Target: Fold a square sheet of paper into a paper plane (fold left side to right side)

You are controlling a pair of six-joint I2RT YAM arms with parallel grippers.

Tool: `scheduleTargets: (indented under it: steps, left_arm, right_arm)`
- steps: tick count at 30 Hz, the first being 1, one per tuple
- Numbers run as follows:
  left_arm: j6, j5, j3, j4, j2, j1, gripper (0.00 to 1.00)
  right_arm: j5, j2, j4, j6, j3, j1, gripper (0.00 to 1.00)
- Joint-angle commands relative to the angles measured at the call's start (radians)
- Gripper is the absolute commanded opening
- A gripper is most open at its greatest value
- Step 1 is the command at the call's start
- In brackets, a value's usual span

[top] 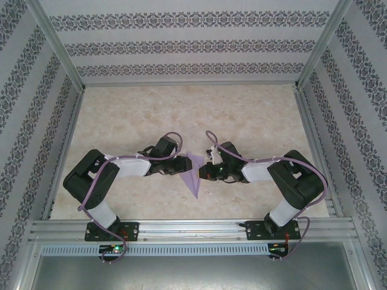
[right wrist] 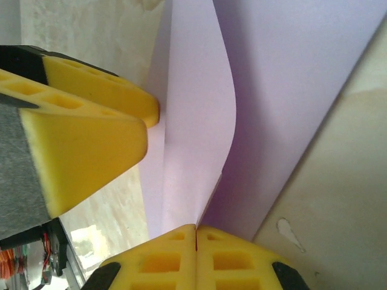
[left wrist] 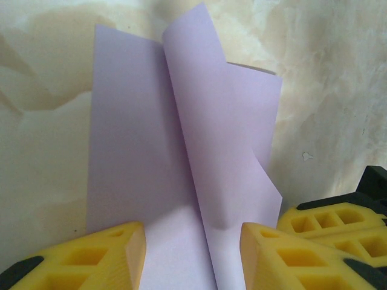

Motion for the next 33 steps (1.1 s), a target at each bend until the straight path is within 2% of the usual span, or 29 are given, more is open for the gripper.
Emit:
scheduleTargets:
  steps: [1,13,33]
  left_arm:
    - [0.035,-0.064,-0.002,-0.084,0.008,-0.011,0.46]
    - [0.034,-0.064,-0.002,-0.087,0.008,-0.010,0.46]
    - [0.035,-0.062,-0.003,-0.081,0.010,-0.011,0.47]
  right_arm:
    - [0.023,0.017,-0.025,-0.027,0.003,-0.005,0.00]
    - [0.048,0.040,-0.053,-0.047,0.024,-0.005,0.00]
    - [0.038,-0.019,-0.080,-0.062,0.038,-0.006,0.00]
